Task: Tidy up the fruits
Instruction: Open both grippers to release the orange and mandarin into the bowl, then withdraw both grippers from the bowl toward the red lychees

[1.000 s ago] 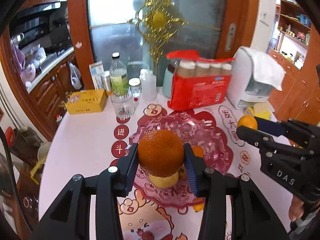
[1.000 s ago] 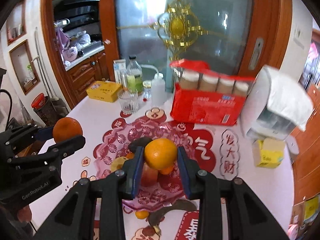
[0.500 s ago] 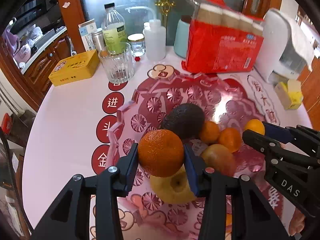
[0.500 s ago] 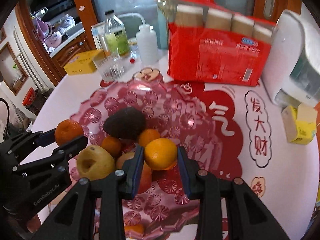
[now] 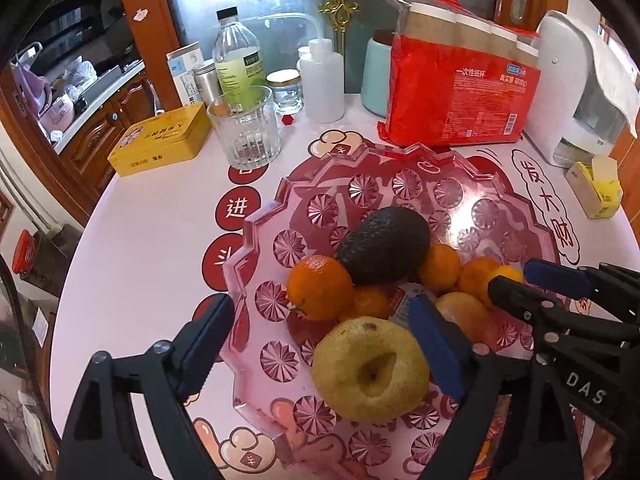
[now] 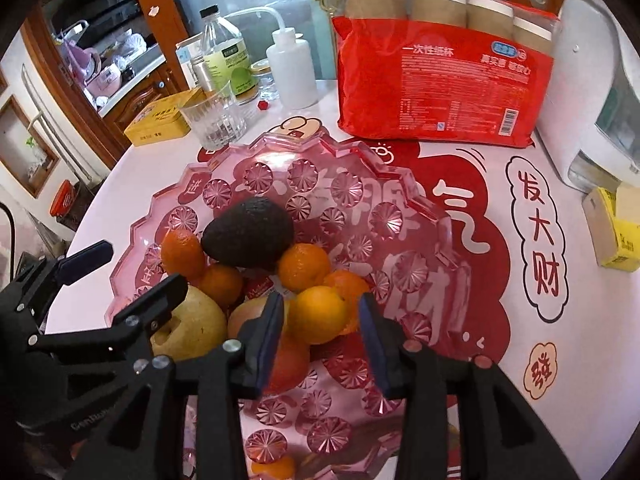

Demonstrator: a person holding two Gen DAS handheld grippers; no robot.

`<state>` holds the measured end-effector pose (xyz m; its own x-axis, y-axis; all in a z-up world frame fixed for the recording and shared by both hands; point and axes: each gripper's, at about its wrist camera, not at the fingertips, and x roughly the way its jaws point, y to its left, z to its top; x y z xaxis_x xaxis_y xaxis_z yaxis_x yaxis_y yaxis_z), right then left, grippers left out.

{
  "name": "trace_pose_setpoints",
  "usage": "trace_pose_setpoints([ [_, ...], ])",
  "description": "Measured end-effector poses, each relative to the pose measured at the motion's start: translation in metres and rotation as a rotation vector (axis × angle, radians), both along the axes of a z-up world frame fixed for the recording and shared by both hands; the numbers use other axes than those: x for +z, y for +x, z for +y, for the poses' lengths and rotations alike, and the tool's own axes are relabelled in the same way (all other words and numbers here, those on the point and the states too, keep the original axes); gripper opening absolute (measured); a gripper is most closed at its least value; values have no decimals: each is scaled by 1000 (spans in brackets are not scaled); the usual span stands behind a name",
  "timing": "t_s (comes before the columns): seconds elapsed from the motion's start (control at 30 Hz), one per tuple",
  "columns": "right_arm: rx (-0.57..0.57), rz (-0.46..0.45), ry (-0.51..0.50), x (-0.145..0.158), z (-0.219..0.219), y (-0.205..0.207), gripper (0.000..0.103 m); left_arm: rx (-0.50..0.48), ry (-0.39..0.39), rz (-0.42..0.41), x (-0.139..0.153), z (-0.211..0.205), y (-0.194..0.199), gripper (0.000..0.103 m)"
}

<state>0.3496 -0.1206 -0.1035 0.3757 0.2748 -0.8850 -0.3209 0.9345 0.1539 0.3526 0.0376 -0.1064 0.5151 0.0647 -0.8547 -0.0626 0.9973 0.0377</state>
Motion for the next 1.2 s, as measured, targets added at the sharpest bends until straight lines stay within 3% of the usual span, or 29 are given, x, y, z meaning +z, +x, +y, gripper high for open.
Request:
trace_pose_setpoints([
  [0.07, -13, -4, 10, 2, -3, -2, 48, 1, -7, 4, 1, 1, -2, 89],
  [0.33, -67, -29, 57, 16, -16, -16, 48, 8, -11, -4, 12, 4, -19, 89],
  [0.53, -108, -64, 82, 36, -27, -35, 48, 22, -113, -46, 36, 18, -42, 89],
  [0.67, -107, -83, 85, 51, -32, -45, 49, 11, -109, -107, 58, 22, -60, 89],
  [0.8, -114, -106, 68, 70, -37, -57, 61, -20, -85, -178, 81, 19, -80, 89],
  [1.0, -117, -179, 76, 106, -41, -79, 76, -72, -60, -217, 109, 12, -104, 89],
  [1.2, -70, -278, 67, 142, -32, -114, 79, -75, -96, -214, 126, 15, -123, 89],
])
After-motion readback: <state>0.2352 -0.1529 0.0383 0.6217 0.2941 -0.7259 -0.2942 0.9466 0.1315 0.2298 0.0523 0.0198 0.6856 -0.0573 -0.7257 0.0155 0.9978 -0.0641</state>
